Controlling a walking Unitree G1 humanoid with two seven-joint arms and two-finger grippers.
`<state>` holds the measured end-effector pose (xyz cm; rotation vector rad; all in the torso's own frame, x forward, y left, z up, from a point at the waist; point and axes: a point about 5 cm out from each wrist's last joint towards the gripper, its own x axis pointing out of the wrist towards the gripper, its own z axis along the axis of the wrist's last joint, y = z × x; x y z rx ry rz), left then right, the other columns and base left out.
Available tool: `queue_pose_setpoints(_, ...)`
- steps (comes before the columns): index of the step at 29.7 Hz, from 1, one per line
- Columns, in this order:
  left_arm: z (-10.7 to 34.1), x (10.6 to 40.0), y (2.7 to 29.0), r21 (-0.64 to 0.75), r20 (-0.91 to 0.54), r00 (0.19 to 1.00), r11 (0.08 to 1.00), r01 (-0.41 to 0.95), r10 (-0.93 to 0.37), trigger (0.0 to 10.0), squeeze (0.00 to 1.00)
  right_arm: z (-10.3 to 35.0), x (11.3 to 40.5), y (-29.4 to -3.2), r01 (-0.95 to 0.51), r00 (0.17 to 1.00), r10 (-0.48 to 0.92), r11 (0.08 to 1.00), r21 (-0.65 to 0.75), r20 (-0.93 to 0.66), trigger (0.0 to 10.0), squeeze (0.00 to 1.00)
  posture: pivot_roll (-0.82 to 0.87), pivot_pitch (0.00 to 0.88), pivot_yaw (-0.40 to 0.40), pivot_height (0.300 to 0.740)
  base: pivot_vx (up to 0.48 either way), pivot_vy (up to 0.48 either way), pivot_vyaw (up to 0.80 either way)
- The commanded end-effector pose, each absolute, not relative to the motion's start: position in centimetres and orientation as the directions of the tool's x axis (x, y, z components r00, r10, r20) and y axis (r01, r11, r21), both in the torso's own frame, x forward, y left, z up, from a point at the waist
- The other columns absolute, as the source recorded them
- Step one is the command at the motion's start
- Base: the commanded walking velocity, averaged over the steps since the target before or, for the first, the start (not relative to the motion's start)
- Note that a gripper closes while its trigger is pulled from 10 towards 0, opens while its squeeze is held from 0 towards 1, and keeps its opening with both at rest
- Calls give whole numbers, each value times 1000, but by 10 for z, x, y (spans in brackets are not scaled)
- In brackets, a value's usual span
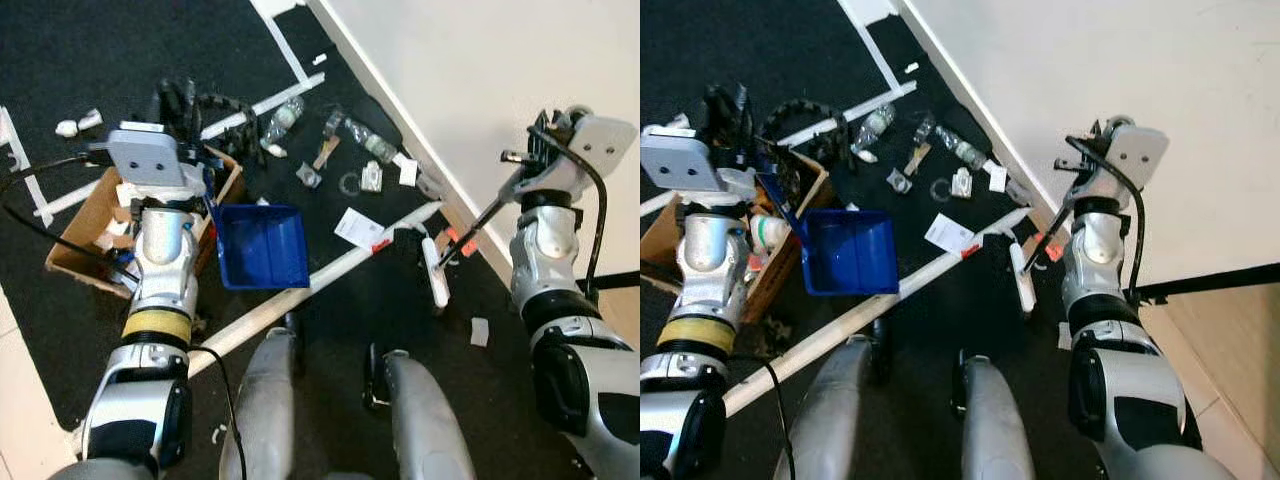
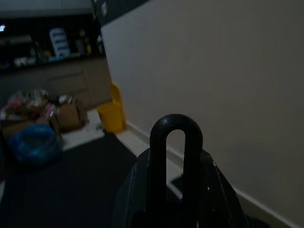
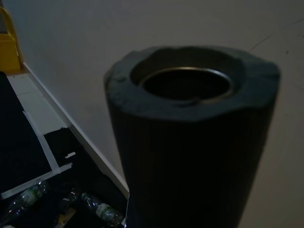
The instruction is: Sweep floor
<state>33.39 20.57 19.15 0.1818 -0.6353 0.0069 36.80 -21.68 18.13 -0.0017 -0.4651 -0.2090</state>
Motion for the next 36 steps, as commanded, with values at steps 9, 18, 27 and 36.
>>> queue_pose_setpoints(9, 175, 333, 175, 127, 544, 834, 992, 19, -85, 10000, 0, 205, 378, -196, 118, 847, -151, 988, 98, 510, 10000, 0, 131, 581, -95, 740, 0, 0, 0)
queue_pose_setpoints(18, 169, 328, 166, 99, 542, 836, 994, 44, -91, 10000, 0, 216, 383, -169, 16, 834, -111, 984, 179, 541, 10000, 0, 144, 596, -97, 740, 0, 0, 0)
queue_pose_setpoints(27, 162, 325, 161, 79, 528, 845, 995, 54, -88, 10000, 0, 222, 385, -139, -160, 825, 6, 962, 223, 565, 10000, 0, 136, 558, -106, 740, 0, 0, 0)
queue_pose_setpoints(36, 159, 327, 155, 62, 517, 852, 996, 57, -81, 10000, 0, 232, 387, -140, -212, 807, -2, 932, 292, 591, 10000, 0, 111, 514, -119, 740, 0, 0, 0)
